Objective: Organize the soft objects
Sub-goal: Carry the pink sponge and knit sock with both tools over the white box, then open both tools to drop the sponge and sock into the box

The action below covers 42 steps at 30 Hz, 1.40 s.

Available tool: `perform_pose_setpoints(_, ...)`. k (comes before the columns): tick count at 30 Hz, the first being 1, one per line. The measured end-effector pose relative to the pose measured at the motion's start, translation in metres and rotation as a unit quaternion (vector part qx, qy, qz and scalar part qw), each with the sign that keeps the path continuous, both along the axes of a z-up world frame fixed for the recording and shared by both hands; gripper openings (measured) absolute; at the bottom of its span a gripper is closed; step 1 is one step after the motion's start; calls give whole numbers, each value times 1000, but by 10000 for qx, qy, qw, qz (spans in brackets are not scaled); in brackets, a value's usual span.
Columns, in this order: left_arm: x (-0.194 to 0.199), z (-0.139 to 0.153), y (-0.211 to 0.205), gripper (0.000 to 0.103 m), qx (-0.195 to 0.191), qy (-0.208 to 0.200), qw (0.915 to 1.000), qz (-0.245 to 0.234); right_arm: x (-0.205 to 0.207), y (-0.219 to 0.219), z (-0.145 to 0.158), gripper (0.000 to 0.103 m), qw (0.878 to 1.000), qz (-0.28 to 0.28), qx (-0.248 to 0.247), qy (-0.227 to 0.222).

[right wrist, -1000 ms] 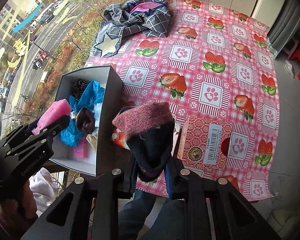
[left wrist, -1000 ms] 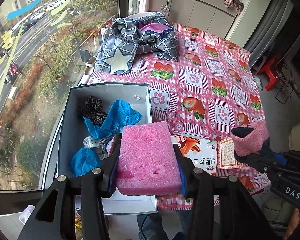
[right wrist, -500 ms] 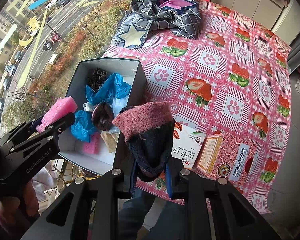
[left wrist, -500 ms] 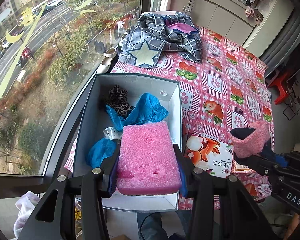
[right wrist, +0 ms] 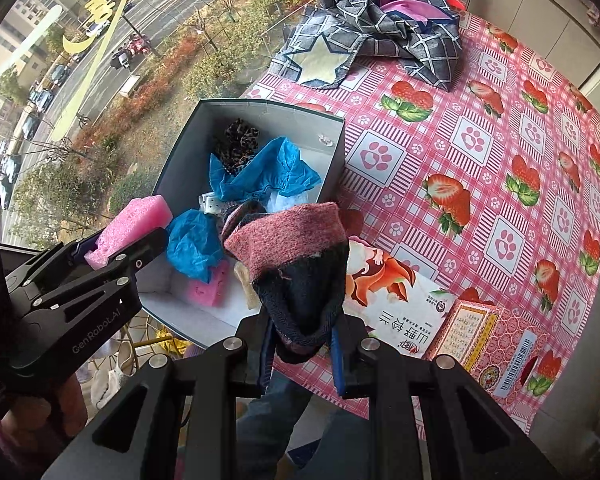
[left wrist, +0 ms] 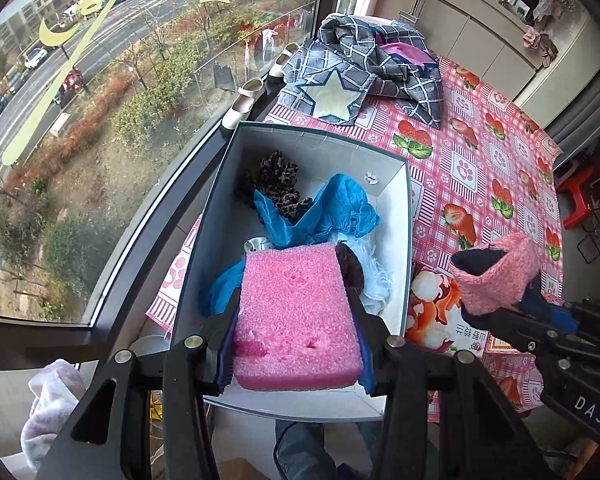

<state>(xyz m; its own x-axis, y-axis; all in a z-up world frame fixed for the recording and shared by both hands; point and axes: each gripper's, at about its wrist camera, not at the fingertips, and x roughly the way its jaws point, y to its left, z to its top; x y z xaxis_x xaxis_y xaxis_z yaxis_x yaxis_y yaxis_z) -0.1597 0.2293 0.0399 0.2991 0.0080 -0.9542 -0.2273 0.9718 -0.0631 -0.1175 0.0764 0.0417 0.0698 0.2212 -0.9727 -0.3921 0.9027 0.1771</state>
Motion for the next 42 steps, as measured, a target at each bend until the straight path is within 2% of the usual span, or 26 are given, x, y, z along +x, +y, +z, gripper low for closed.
perform_pose_setpoints(16,14,-25,14,51,57,326,9992,221,16,33,-12,24,9994,336,-1,104)
perform_pose_setpoints(42,49,-58,19,51,161,716,9972,168,55,57,-35,24,9992,291,-27,284)
